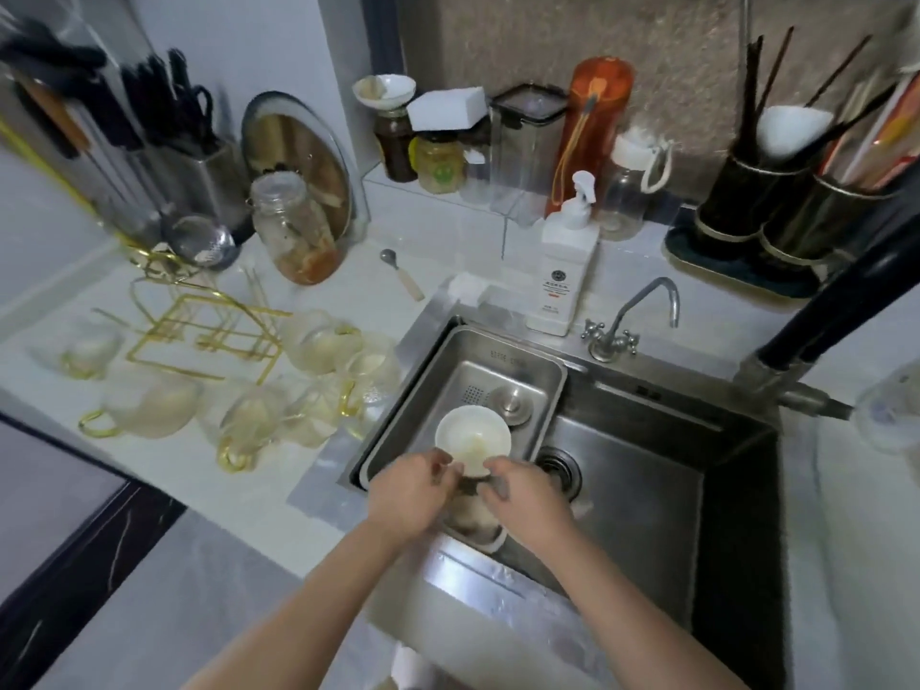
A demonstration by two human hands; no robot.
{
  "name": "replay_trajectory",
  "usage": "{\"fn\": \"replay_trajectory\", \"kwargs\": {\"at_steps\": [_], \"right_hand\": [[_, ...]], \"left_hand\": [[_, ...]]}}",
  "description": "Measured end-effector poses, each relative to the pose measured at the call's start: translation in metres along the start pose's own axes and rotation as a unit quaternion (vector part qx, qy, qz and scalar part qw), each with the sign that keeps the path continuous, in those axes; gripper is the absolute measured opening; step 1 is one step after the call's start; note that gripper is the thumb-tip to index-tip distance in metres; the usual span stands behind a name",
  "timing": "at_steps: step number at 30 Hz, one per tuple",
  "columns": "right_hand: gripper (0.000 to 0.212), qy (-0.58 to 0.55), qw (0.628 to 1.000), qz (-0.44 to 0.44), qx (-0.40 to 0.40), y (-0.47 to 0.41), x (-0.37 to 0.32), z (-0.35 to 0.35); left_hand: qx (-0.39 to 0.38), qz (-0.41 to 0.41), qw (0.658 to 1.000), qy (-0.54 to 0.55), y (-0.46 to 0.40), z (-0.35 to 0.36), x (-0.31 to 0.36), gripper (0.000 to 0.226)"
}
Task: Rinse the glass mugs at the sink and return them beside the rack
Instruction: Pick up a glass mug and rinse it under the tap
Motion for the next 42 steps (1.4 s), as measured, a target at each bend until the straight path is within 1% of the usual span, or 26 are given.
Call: {"fn": "replay_trajectory", "kwargs": {"at_steps": [2, 5, 10, 12, 15, 18, 21, 23, 25, 28, 32, 38, 42], "right_hand": [[0.041, 0.013, 1.0, -0.024, -0.011, -0.013, -0.018, 0.004], [0.045, 0.026, 0.998, -0.061, -0.02, -0.038, -0.041, 0.007], [0.05, 0.035, 0.996, -0.081, -0.031, -0.074, -0.073, 0.014], [0.054, 0.031, 0.995, -0.086, -0.046, -0.088, -0.084, 0.017], [0.059, 0.029, 0.993, -0.089, -0.065, -0.109, -0.101, 0.026], [0.06, 0.027, 0.994, -0.081, -0.067, -0.13, -0.116, 0.032], [0.061, 0.02, 0.996, -0.067, -0.059, -0.151, -0.123, 0.034], [0.068, 0.021, 0.997, -0.052, -0.058, -0.164, -0.122, 0.039], [0.074, 0.015, 0.997, -0.041, -0.065, -0.177, -0.123, 0.044], [0.08, -0.009, 0.996, -0.033, -0.079, -0.194, -0.126, 0.054], [0.084, -0.039, 0.997, -0.02, -0.06, -0.208, -0.126, 0.065], [0.084, -0.102, 0.993, -0.035, -0.039, -0.214, -0.126, 0.076], [0.081, -0.153, 0.987, -0.03, -0.033, -0.21, -0.126, 0.076]], "left_hand": [[0.024, -0.023, 0.999, 0.009, -0.003, -0.014, -0.016, 0.038], [0.065, -0.049, 0.996, 0.031, -0.01, -0.038, -0.034, 0.039], [0.12, -0.074, 0.989, 0.046, -0.026, -0.073, -0.061, 0.038], [0.138, -0.069, 0.987, 0.044, -0.039, -0.086, -0.07, 0.039], [0.159, -0.056, 0.986, 0.008, -0.058, -0.101, -0.085, 0.045], [0.142, -0.064, 0.986, -0.057, -0.079, -0.11, -0.1, 0.06], [0.084, -0.085, 0.99, -0.072, -0.1, -0.11, -0.111, 0.072], [0.057, -0.089, 0.992, -0.071, -0.11, -0.108, -0.115, 0.072], [0.048, -0.089, 0.991, -0.083, -0.116, -0.107, -0.119, 0.067], [0.05, -0.094, 0.99, -0.088, -0.121, -0.107, -0.125, 0.067], [0.077, -0.096, 0.989, -0.082, -0.122, -0.106, -0.125, 0.061], [0.103, -0.105, 0.988, -0.039, -0.124, -0.106, -0.129, 0.055], [0.116, -0.109, 0.986, -0.051, -0.123, -0.107, -0.131, 0.052]]}}
Point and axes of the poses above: each hand's wrist, its own y-axis away from the middle knuckle, its own z-axis out of the palm, x = y × z, the point moved 5 cm from there along -y, towards the middle knuckle, and after that the axes turned 3 degrees about -z, right-handed, at the moved point
